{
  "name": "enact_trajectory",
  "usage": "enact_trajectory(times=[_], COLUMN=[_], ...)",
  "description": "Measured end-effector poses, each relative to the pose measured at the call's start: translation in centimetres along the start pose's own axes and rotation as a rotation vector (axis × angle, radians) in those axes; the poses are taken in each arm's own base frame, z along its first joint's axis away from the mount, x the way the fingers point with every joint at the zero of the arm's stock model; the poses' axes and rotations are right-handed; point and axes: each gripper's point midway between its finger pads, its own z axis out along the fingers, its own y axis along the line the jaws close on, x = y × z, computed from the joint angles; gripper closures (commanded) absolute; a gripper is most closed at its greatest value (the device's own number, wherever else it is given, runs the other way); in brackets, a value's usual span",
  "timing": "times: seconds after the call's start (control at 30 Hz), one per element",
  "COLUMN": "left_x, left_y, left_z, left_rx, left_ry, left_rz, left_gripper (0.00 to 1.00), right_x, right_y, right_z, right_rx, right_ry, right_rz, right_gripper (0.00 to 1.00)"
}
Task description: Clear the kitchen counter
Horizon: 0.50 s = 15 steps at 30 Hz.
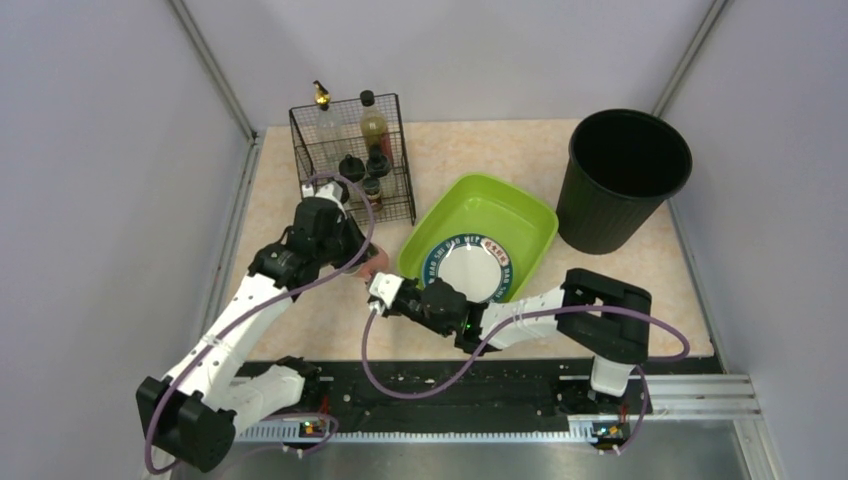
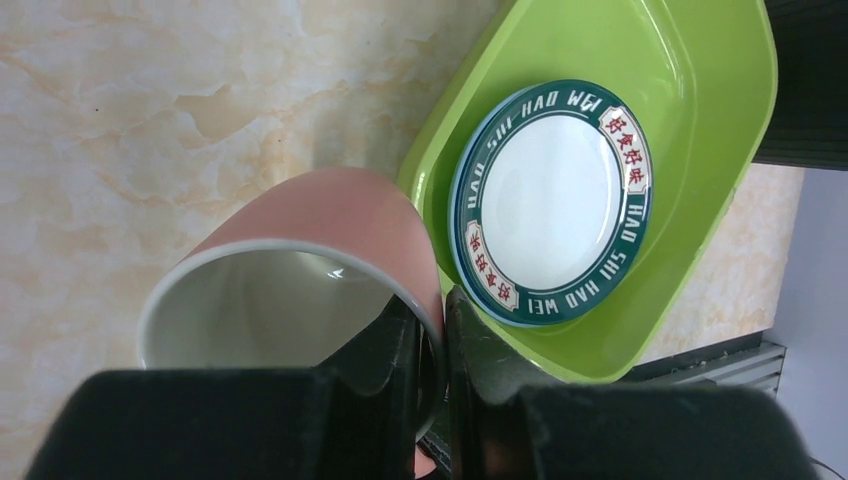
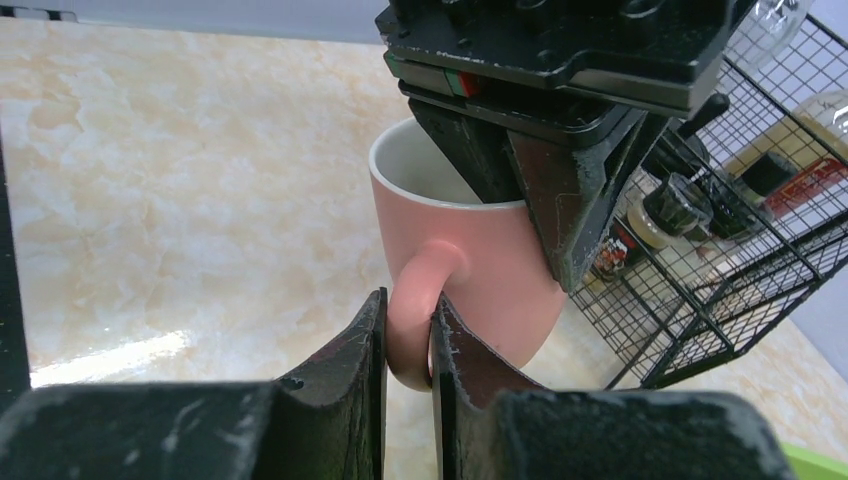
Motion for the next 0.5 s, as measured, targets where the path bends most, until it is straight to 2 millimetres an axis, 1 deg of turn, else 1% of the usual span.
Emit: enact_trajectory(times=[0.1,0.17,0.3,0.4,0.5], left_x=[-0.2,-0.3,-0.7,-0.8,-0.5], left_y=[-0.1,-0.1,-0.5,-0.5,-0.2], left_z=[-0.7,-1.4,-2.7,-3.0,-3.0], left_rx=[0.006,0.016,0.042,0.047,0.034], left_ry=[-0.020,-0.034,-0.071,-0.078,-0.071], left_rz=[0.016,0.027,0.044,0.051,0.055], left_gripper=[0.71,0.67,0.65,0.65,0.65], right_x=[-0.7,-1.0,-0.6,-0.2,-0.4], right_y=[0.0,-0.6,-1.2,-0.9,-0.8], right_z=[-0.3,-0.4,-0.6,-0.9,-1.1], right_rx=[-0.011,0.000,0.011,-0.003,-0.014], right_ry=[-0.020,-0.024,-0.012,0.000,-0.004], right_rz=[0.005,0.018,0.029,0.040,0.051], right_gripper=[1.00,1.00,1.00,1.00,1.00])
